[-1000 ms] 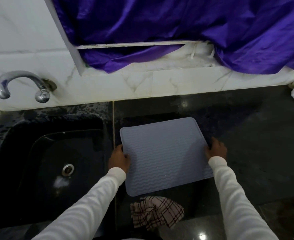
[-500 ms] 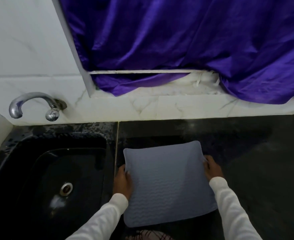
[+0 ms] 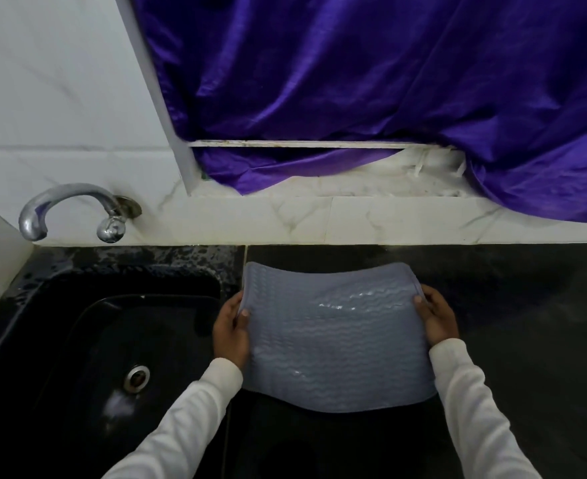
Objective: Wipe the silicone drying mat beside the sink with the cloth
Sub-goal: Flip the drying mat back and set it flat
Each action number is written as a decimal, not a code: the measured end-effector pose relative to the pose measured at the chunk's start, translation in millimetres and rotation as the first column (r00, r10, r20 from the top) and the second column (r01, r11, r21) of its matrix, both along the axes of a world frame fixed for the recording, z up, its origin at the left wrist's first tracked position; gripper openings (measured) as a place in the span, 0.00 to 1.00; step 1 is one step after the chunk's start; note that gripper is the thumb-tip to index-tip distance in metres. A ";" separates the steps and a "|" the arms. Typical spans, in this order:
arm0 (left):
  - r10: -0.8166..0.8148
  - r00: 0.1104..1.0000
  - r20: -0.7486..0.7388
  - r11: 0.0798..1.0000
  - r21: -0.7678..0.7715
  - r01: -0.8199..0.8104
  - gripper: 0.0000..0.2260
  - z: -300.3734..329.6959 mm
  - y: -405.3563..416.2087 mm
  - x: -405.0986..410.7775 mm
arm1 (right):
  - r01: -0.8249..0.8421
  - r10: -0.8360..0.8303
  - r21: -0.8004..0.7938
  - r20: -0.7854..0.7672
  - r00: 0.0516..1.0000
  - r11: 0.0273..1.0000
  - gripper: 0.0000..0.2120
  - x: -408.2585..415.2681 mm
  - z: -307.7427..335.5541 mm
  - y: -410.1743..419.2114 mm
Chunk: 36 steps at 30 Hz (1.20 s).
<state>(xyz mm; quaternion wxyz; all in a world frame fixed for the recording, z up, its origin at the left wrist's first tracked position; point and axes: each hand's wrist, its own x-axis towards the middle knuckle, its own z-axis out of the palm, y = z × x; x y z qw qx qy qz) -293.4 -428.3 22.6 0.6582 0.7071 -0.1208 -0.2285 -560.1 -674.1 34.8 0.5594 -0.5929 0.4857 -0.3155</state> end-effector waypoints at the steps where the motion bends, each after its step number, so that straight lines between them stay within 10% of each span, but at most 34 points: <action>1: 0.012 1.000 0.006 1.000 -0.008 -0.012 0.15 0.6 -4.1 7.9 | 0.009 -0.009 0.007 0.018 1.000 1.000 0.11 6.9 -0.9 -4.2; 36: -0.206 0.974 0.098 0.894 0.423 0.147 0.23 -64.1 -25.9 63.6 | 0.029 -0.031 -0.011 -0.455 0.890 1.000 0.16 31.1 -64.3 -60.5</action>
